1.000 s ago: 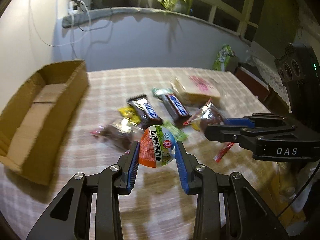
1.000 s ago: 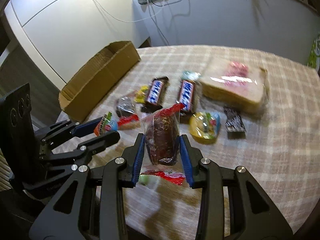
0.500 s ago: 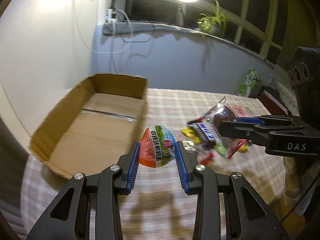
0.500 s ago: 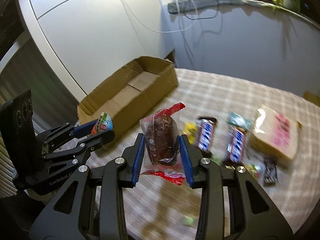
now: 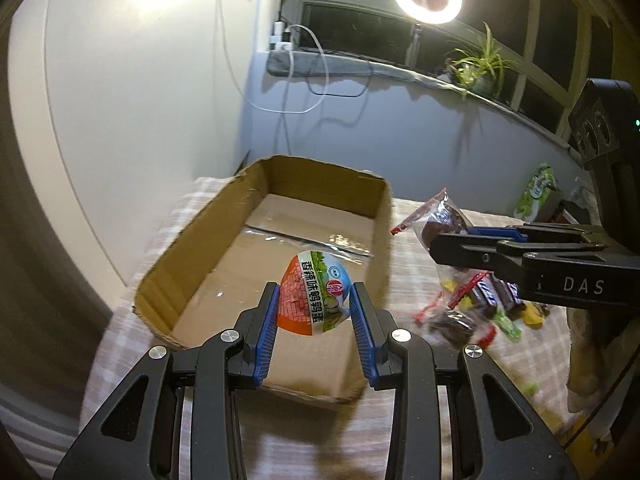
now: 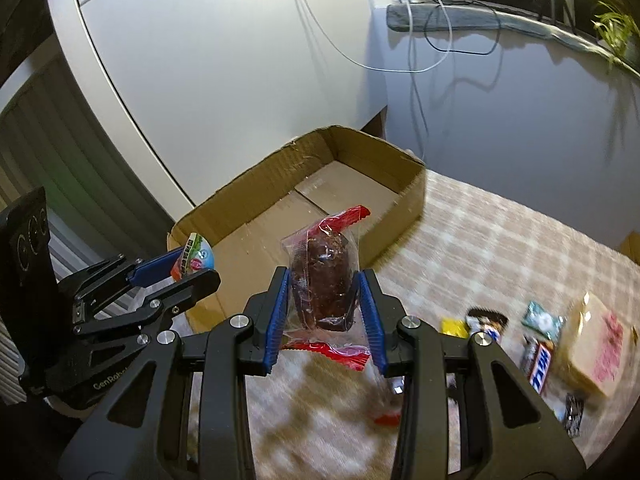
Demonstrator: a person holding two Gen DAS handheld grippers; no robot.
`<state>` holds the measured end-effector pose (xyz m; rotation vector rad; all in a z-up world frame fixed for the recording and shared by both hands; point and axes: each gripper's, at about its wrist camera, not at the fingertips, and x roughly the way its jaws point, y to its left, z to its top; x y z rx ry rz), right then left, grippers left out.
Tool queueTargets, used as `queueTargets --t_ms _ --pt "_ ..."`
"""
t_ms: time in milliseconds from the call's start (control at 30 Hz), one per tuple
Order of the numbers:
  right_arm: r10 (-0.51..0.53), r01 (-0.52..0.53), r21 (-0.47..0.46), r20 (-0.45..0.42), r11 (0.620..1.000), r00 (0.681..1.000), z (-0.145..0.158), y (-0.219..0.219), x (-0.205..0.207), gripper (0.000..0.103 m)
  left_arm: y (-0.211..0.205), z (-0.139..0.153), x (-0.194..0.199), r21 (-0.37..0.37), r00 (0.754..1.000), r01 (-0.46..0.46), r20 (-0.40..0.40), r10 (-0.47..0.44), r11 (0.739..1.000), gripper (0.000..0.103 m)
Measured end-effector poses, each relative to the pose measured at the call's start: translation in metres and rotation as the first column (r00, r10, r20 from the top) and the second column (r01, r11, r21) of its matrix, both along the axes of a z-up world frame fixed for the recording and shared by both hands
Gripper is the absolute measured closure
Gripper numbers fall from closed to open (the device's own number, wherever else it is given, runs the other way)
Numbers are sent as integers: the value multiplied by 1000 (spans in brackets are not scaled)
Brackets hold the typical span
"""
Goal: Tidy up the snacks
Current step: 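Carry both snacks over the cardboard box and open the right gripper to drop the bag, then open the left gripper to drop the orange jelly cup into the box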
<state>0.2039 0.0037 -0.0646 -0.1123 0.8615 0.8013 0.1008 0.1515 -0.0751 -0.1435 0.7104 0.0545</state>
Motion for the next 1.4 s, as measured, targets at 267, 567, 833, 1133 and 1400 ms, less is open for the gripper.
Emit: queueTargets --t_ms 267,567,833,1133,1400 --pt "29 -29 -28 9 999 1000 -2 35 17 66 19 -6 5 -13 999 -34 -12 34 999 69" --pt "37 -38 -68 -10 997 999 -17 58 31 66 26 -9 12 -23 999 -42 -19 42 999 69" --pt "31 -31 -82 -2 996 1000 -19 62 37 65 25 -9 15 -23 999 -43 -26 42 999 65" --pt "14 -12 -76 26 997 1000 -13 58 38 40 25 -8 16 -23 998 -53 -25 52 998 63" --pt "-8 11 -64 54 998 999 -3 46 30 32 18 2 9 -7 998 -56 -1 56 998 53"
